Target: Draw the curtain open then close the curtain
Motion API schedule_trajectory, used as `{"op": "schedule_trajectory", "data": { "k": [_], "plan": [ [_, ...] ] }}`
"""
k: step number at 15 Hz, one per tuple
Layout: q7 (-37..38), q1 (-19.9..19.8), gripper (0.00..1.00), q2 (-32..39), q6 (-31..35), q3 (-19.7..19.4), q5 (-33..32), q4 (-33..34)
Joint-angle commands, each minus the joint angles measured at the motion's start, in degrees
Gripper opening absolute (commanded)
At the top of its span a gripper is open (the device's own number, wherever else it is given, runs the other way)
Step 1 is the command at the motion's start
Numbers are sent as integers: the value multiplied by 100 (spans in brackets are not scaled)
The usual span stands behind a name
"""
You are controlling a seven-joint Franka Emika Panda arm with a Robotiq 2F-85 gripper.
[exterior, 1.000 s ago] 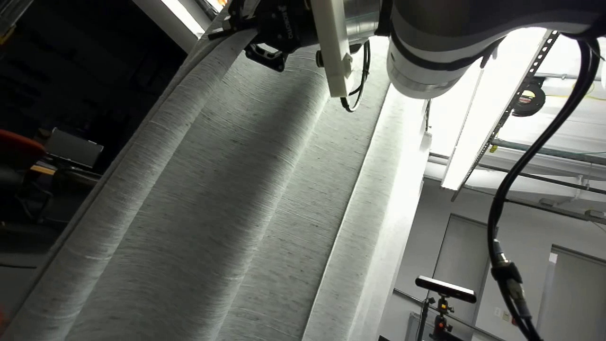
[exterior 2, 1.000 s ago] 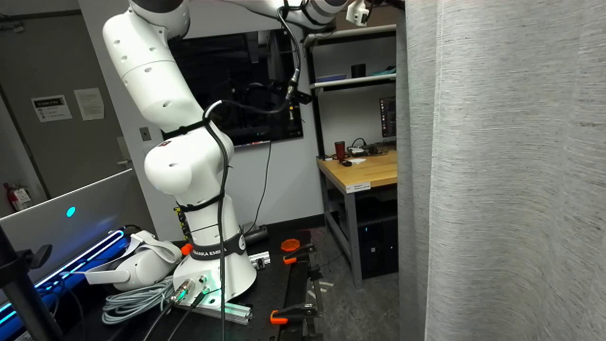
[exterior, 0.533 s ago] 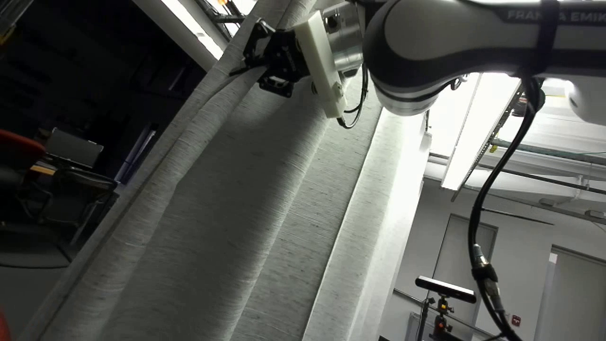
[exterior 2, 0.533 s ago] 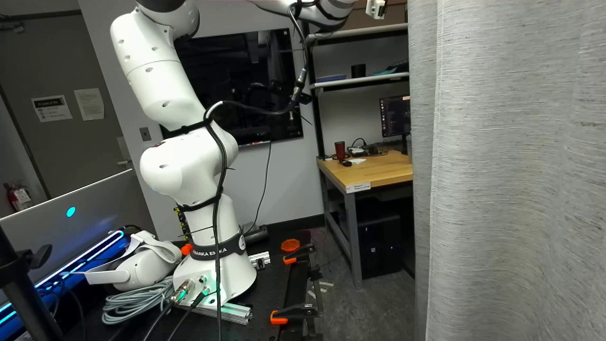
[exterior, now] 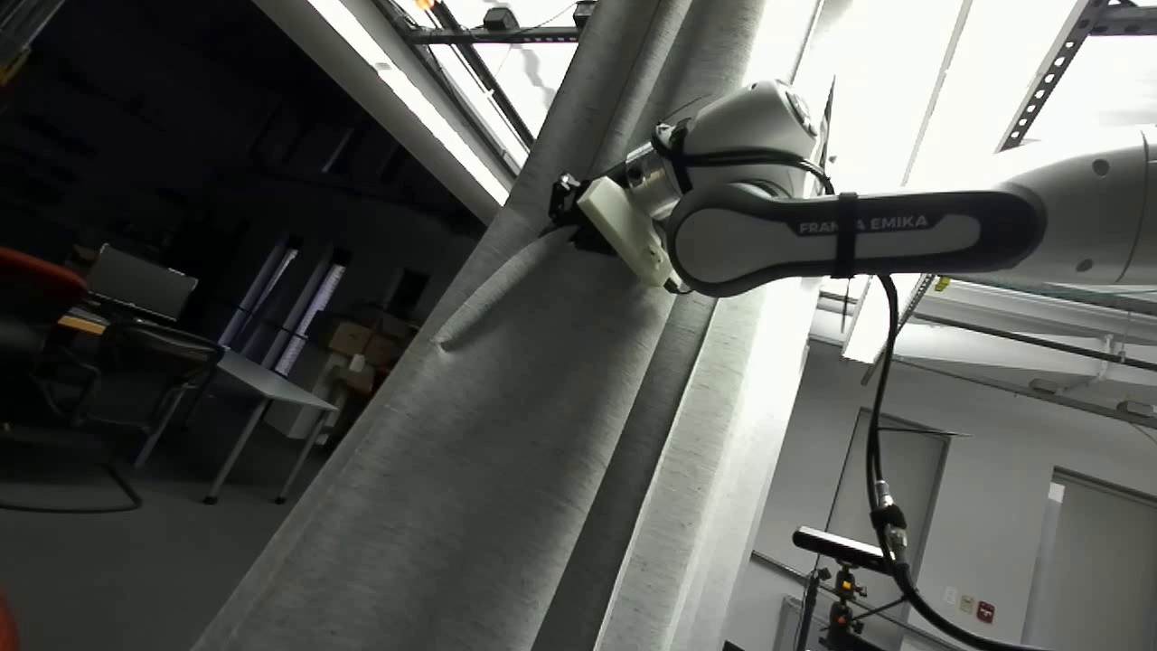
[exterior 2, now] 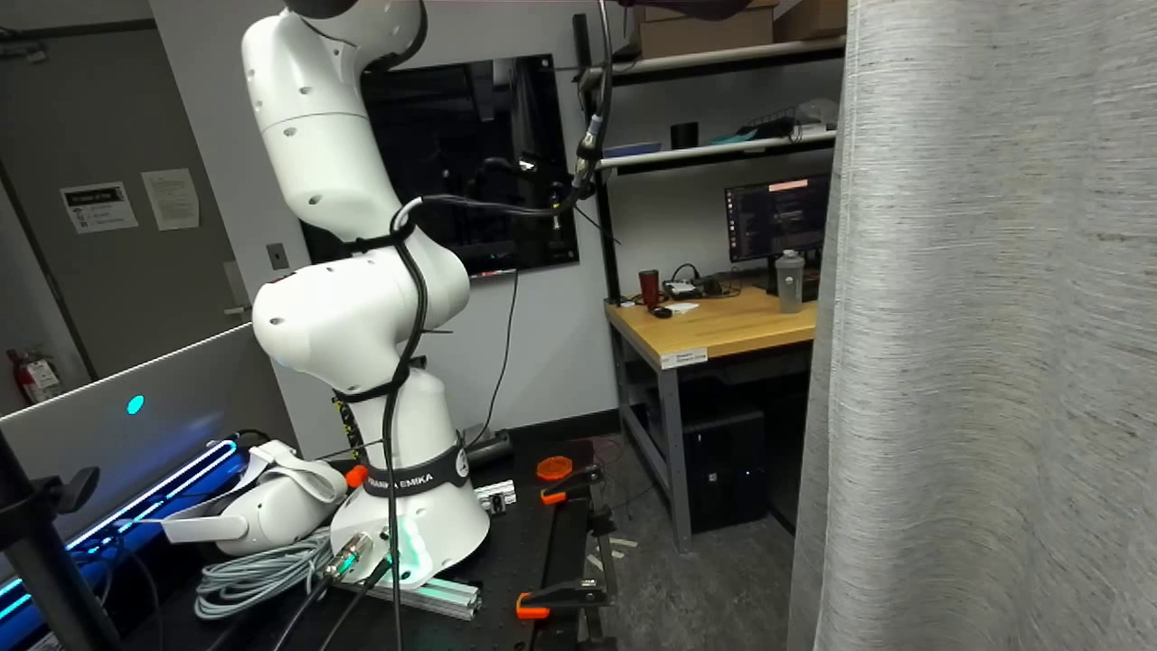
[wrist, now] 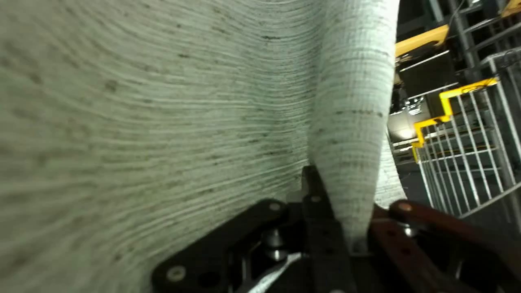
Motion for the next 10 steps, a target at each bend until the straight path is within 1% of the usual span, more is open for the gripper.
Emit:
{"op": "schedule_trajectory", "data": {
  "k": [1, 4, 10],
  "plan": [
    [447, -438, 1, 601, -470, -24, -934, 314],
    [533, -698, 1, 668, -387, -207, -1425, 434],
    [854, -1161, 1, 611, -344, -649, -2507, 294]
  ]
}}
